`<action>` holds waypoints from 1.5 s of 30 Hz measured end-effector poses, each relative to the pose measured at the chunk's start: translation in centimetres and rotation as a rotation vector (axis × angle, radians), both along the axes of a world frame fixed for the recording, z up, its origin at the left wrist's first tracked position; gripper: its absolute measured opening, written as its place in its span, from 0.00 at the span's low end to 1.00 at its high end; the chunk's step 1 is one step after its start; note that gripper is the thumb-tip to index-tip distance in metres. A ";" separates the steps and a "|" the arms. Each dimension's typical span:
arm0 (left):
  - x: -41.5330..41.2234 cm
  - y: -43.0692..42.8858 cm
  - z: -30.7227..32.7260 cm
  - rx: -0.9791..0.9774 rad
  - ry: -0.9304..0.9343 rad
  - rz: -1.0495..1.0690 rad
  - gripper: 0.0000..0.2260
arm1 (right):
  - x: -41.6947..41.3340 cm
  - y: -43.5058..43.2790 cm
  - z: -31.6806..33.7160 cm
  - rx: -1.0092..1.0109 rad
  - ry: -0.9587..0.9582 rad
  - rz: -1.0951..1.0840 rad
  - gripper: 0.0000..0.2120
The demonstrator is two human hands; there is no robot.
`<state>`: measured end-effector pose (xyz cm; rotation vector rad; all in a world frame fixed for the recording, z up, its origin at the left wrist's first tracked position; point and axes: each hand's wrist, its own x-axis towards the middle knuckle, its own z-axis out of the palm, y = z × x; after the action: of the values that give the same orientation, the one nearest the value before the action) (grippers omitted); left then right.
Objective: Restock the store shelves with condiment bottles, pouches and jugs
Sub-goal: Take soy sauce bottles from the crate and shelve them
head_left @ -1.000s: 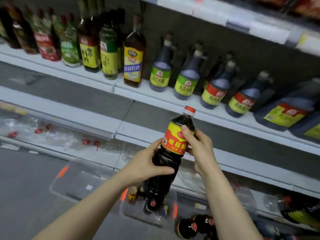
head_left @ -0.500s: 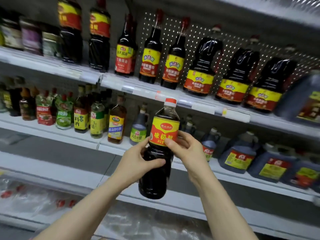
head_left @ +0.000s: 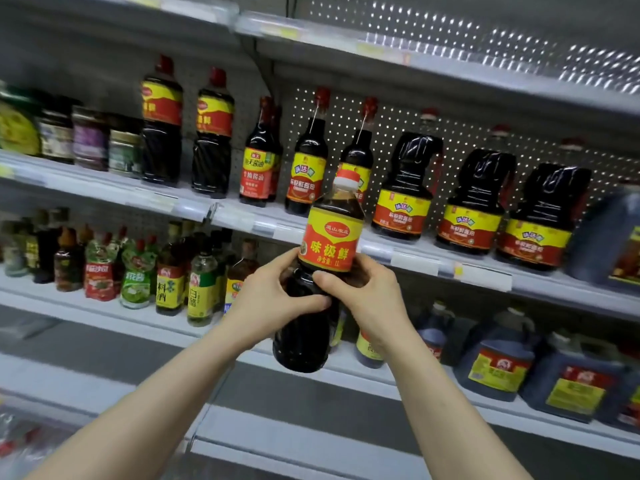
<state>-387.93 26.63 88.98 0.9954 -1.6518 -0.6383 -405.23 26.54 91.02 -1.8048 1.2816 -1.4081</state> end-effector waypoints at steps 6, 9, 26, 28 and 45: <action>3.1 -4.7 1.8 -0.028 -0.007 -0.014 0.31 | 2.9 -4.3 2.1 -0.041 0.016 -0.011 0.19; 5.4 -7.6 3.0 -0.062 -0.015 -0.010 0.32 | 5.2 -6.9 3.2 -0.088 0.014 -0.016 0.19; 17.6 -16.2 8.1 -0.151 -0.051 0.057 0.26 | 17.6 -16.7 9.2 -0.200 0.063 0.067 0.23; 18.6 -16.1 8.0 -0.146 -0.047 0.095 0.26 | 18.6 -17.1 9.3 -0.193 0.073 0.095 0.21; 29.1 -19.9 9.7 -0.258 -0.045 0.242 0.37 | 29.3 -20.0 11.1 -0.273 0.093 0.044 0.20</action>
<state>-358.79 6.73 98.66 1.0054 -1.5745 -0.2360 -375.92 6.49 102.15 -2.0865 1.1296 -1.5527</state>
